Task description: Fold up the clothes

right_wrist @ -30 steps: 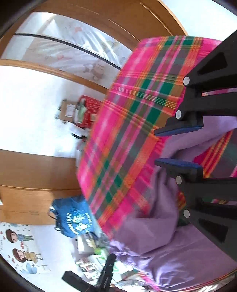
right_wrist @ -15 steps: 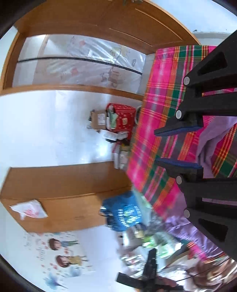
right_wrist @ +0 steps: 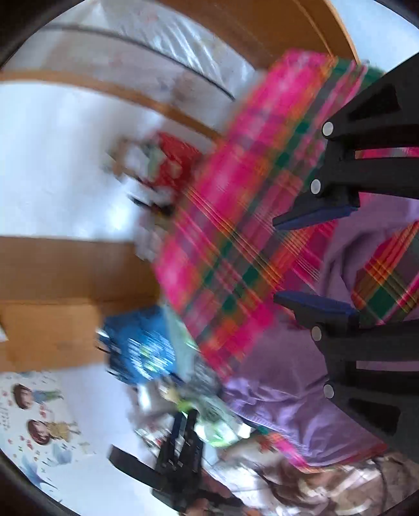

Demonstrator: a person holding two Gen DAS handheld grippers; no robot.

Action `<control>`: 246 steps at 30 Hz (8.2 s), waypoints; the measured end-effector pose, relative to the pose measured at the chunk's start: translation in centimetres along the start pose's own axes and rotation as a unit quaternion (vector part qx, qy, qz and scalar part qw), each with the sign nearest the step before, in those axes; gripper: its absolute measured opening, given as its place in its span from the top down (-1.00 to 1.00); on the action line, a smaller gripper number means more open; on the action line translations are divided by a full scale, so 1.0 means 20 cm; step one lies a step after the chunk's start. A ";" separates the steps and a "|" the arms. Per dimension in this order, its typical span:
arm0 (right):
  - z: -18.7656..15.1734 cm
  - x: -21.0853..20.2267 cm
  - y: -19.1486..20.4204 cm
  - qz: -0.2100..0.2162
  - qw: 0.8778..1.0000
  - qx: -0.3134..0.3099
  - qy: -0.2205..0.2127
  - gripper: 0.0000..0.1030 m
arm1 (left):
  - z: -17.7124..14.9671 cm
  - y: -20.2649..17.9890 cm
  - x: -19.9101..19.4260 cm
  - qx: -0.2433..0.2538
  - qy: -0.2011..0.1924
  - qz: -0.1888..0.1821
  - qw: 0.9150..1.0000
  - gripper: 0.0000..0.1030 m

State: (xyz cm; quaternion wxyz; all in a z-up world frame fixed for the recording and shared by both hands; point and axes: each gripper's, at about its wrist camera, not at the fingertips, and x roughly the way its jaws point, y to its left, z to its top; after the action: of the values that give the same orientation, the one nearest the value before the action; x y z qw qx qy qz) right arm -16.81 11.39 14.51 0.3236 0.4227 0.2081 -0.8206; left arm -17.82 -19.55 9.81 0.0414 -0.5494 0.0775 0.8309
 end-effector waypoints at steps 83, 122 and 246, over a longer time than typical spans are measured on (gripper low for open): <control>-0.05 0.72 -0.30 -0.037 0.993 0.103 0.051 0.91 | -0.32 0.52 0.50 -0.333 0.049 -0.291 0.896 0.30; -0.03 0.39 -0.29 -0.224 0.968 0.101 0.046 0.99 | -0.28 0.56 0.62 -0.413 0.008 -0.307 0.857 0.86; -0.45 0.43 -0.09 -0.101 0.995 0.003 -0.027 0.43 | -0.20 -0.55 0.42 -0.224 0.044 -0.264 0.937 0.55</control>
State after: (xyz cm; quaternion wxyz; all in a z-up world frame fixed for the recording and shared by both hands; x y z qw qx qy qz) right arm -16.82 15.10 2.52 0.2432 0.3784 0.2383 -0.8608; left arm -15.85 -9.46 -0.40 0.1318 -0.5809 -0.2565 0.7612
